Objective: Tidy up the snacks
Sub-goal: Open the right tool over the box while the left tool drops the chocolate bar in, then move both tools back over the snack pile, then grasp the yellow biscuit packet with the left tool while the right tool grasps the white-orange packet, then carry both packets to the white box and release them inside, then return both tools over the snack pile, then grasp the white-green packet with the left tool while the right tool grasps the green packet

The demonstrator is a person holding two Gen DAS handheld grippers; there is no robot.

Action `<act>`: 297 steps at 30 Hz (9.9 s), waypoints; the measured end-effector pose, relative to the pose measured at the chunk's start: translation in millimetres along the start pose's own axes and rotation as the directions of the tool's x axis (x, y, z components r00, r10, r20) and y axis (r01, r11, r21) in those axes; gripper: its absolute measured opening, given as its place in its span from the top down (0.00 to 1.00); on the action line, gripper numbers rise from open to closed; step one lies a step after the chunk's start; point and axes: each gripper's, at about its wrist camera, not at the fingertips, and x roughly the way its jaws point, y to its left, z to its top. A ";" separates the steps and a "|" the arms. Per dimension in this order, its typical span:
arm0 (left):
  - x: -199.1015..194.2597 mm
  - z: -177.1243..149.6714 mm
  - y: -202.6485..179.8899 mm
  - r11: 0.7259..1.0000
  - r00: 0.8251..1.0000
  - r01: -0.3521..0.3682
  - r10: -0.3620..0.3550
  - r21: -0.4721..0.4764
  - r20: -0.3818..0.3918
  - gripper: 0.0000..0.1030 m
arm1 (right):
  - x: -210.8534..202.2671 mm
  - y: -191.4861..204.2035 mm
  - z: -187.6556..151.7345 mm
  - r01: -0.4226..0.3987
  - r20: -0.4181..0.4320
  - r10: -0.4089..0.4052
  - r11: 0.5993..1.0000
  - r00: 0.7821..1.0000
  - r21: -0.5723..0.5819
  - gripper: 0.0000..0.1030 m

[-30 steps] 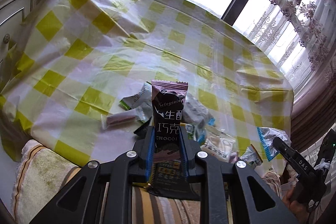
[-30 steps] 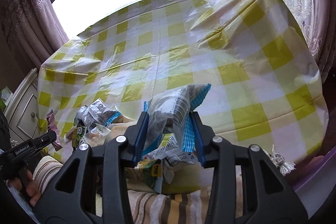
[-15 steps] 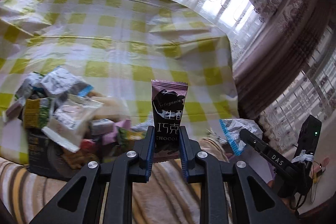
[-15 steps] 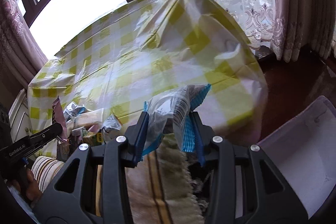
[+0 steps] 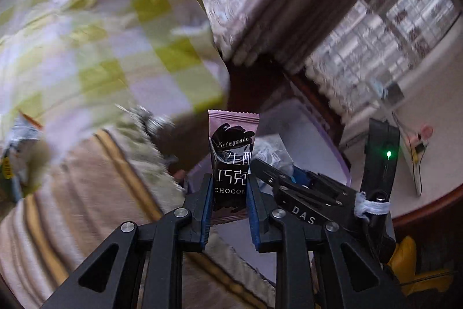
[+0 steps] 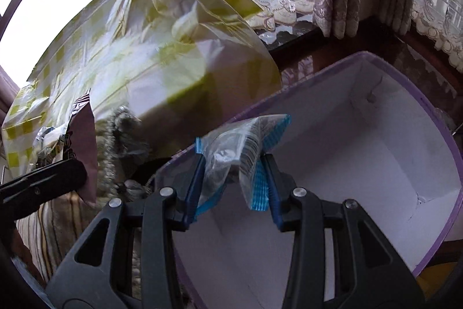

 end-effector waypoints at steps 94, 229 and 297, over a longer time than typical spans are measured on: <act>-219.6 -115.0 298.9 0.809 0.903 -0.120 0.330 -0.576 0.275 0.58 | 59.8 242.8 16.4 -0.189 -0.181 0.132 0.918 0.975 -0.347 0.21; 1.1 3.3 -4.7 0.999 0.998 0.001 -0.003 0.032 0.056 0.57 | 8.1 -31.0 -5.0 0.066 -0.031 -0.063 0.990 0.998 0.124 0.33; -214.3 -46.3 369.0 0.736 0.798 -0.425 0.579 -0.526 0.166 0.29 | 76.2 288.1 -8.8 -0.095 -0.127 0.025 0.806 0.992 -0.584 0.28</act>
